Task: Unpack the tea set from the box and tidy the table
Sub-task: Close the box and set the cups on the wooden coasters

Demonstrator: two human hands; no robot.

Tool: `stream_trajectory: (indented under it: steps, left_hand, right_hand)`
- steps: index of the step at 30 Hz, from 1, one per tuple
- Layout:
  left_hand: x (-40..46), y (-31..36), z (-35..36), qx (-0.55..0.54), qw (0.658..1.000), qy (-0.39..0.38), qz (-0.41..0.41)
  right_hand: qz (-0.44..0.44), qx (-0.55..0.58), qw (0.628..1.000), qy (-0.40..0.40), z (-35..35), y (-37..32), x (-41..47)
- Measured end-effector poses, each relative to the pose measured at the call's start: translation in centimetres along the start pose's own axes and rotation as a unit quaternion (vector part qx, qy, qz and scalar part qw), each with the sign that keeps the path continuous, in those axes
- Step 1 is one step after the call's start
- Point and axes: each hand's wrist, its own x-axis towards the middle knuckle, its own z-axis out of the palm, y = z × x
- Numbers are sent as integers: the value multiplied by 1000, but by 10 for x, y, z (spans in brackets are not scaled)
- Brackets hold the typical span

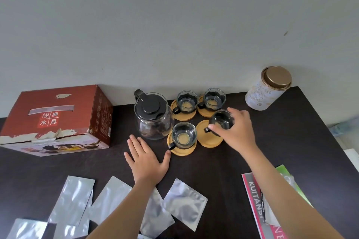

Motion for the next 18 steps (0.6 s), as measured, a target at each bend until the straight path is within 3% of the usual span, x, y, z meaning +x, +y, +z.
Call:
stream_trajectory:
  steps: [6, 11, 18]
  left_hand:
    - [-1, 0, -2, 8, 1000, -5, -6]
    - [-1, 0, -2, 3, 1000, 3, -8]
    - [-1, -1, -2, 7, 1000, 6, -9]
  right_hand:
    - [-36, -31, 999, -4, 35, 0, -11]
    - [-54, 46, 997, 25, 43, 9, -15]
    - [-58, 119, 988, -76, 43, 29, -26]
